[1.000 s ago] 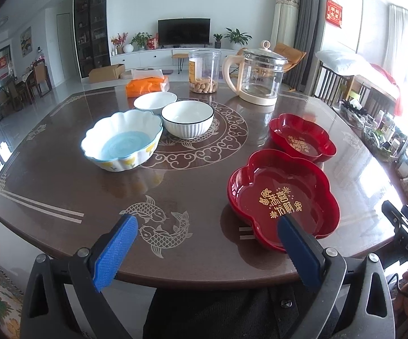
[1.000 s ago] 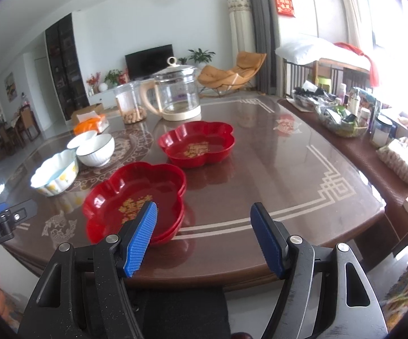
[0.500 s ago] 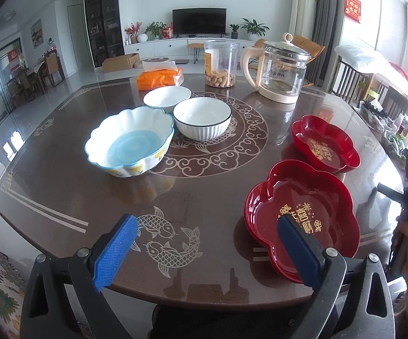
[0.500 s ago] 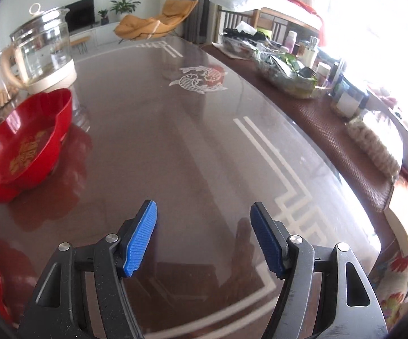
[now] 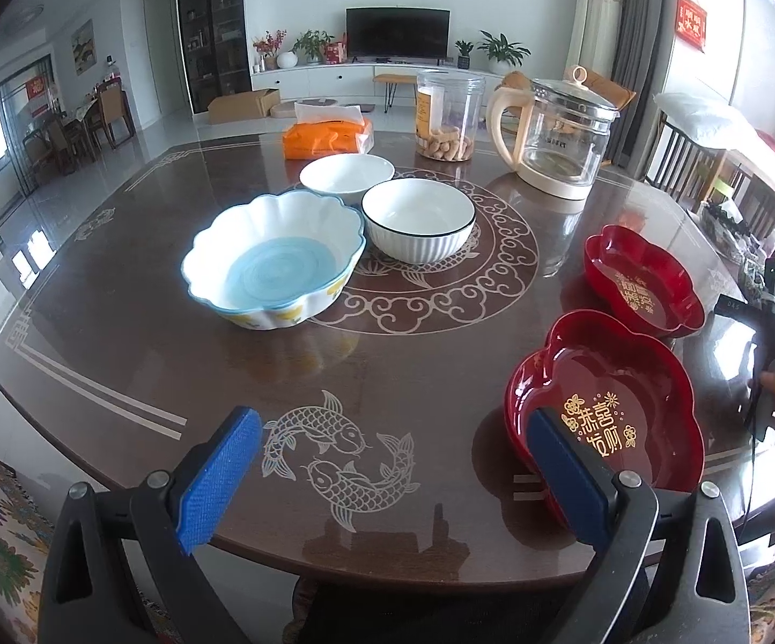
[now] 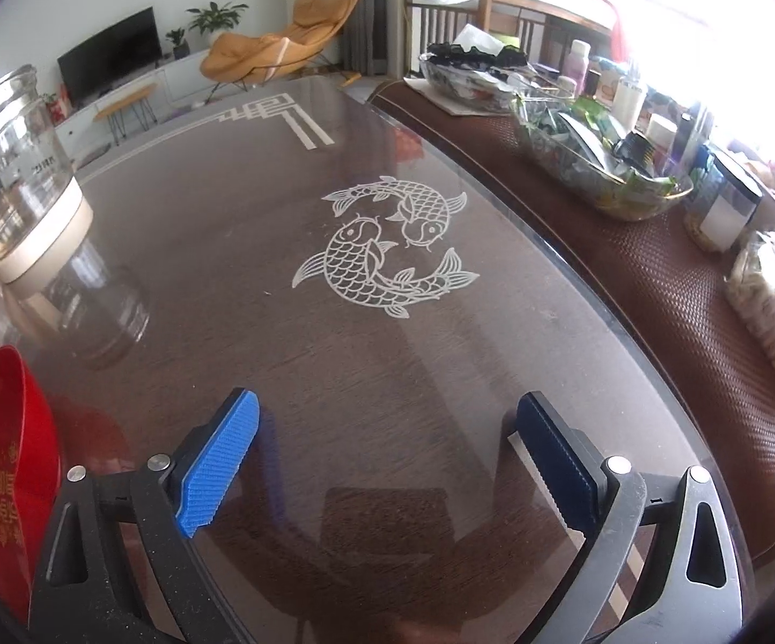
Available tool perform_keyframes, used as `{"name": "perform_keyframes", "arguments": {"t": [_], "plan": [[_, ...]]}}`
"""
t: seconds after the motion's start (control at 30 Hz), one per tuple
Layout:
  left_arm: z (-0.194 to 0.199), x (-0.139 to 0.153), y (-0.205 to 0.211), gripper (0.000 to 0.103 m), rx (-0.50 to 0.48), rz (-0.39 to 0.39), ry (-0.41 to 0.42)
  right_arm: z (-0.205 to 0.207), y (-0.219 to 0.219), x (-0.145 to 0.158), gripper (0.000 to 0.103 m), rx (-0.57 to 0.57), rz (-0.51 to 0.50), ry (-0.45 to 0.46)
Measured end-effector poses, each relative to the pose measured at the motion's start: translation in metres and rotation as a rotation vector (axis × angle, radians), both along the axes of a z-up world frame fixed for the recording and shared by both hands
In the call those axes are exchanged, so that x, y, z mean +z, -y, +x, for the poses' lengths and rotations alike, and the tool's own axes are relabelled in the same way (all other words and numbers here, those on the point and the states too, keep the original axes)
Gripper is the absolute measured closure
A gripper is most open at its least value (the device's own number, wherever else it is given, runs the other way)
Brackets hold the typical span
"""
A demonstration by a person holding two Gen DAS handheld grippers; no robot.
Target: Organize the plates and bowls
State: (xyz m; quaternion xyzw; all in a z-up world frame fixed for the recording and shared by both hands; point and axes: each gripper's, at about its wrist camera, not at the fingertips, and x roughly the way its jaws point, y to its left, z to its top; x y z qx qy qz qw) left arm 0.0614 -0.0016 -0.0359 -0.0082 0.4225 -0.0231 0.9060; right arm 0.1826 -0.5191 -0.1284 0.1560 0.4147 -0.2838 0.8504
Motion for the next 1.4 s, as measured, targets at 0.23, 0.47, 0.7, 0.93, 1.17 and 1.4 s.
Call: {"name": "perform_keyframes", "arguments": {"t": [0.23, 0.47, 0.7, 0.93, 1.17, 1.4], "plan": [[0.016, -0.019, -0.038, 0.004, 0.059, -0.101, -0.076, -0.001, 0.000, 0.000, 0.004, 0.000, 0.000, 0.000], [0.034, -0.028, -0.039, 0.004, 0.101, -0.210, -0.111, -0.001, 0.000, 0.000, 0.004, 0.000, 0.000, 0.000], [0.037, -0.018, -0.025, 0.004, 0.036, -0.193, -0.099, -0.001, 0.000, 0.000, 0.004, 0.001, 0.000, 0.000], [0.036, -0.031, -0.049, 0.004, 0.104, -0.235, -0.129, -0.001, 0.000, 0.000, 0.004, 0.001, 0.000, 0.000], [0.040, -0.039, -0.064, 0.004, 0.150, -0.267, -0.142, -0.001, 0.000, 0.000, 0.004, 0.001, 0.000, 0.000], [0.035, -0.036, -0.072, 0.004, 0.177, -0.284, -0.131, -0.001, 0.001, 0.000, 0.004, 0.001, 0.000, 0.000]]}}
